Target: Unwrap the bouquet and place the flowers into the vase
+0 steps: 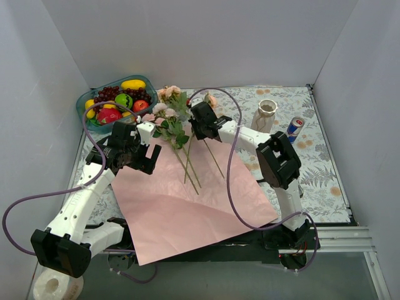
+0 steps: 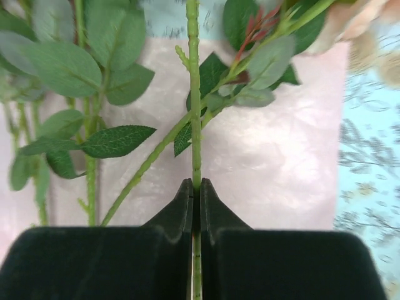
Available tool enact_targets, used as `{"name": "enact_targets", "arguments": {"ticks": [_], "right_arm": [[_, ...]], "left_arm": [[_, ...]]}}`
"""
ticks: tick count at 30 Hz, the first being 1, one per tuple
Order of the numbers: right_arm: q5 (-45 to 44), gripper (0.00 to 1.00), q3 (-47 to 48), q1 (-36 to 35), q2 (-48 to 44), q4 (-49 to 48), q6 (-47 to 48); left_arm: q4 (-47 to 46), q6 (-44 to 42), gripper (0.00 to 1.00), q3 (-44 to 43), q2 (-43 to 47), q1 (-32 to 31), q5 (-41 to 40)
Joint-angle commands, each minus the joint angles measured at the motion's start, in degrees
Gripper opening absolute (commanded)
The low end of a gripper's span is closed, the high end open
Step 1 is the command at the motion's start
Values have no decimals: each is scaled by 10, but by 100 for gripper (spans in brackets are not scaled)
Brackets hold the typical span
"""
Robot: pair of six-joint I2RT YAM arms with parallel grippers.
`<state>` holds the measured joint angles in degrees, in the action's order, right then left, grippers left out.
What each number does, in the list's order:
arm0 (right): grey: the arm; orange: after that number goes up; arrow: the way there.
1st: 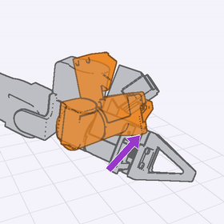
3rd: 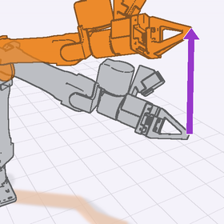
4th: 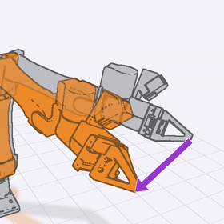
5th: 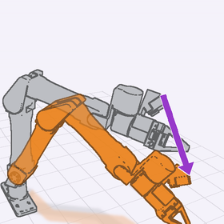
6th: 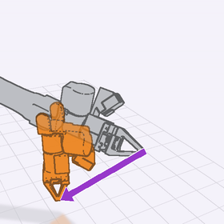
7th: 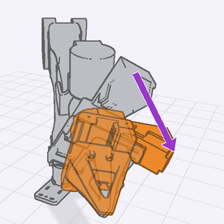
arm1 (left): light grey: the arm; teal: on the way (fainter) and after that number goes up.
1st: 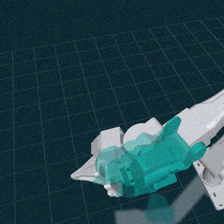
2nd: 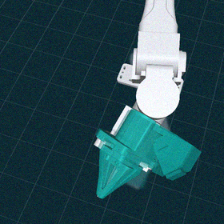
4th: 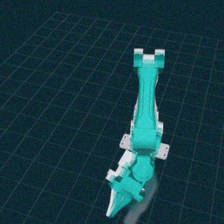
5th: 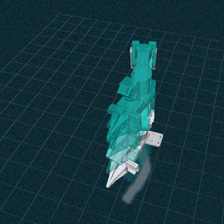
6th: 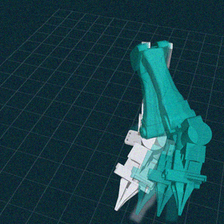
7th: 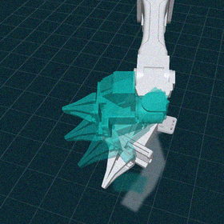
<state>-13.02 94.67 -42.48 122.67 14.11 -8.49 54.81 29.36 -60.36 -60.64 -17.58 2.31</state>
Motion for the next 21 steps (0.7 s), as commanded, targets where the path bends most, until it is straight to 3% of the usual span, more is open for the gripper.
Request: {"name": "enact_targets", "arguments": {"ticks": [1,9,13,16,17,18,21], "right_arm": [[-26,1,13,9,-109,-15,15],[-48,1,75,25,-208,3,55],[-54,1,77,40,-285,-64,90],[-93,1,19,48,-358,-197,147],[-104,1,-1,51,-375,-292,163],[-105,1,-66,56,-412,-344,183],[-97,1,-141,82,-454,-507,236]], "left_arm": [[-2,-6,98,-20,8,0,-7],[7,-6,98,-25,9,0,-9],[6,-7,98,-27,7,0,-9],[4,-9,98,-28,4,0,-10],[3,-9,98,-28,3,0,-10],[3,-9,98,-27,2,0,-11],[-1,-10,98,-27,2,0,-9]]}}
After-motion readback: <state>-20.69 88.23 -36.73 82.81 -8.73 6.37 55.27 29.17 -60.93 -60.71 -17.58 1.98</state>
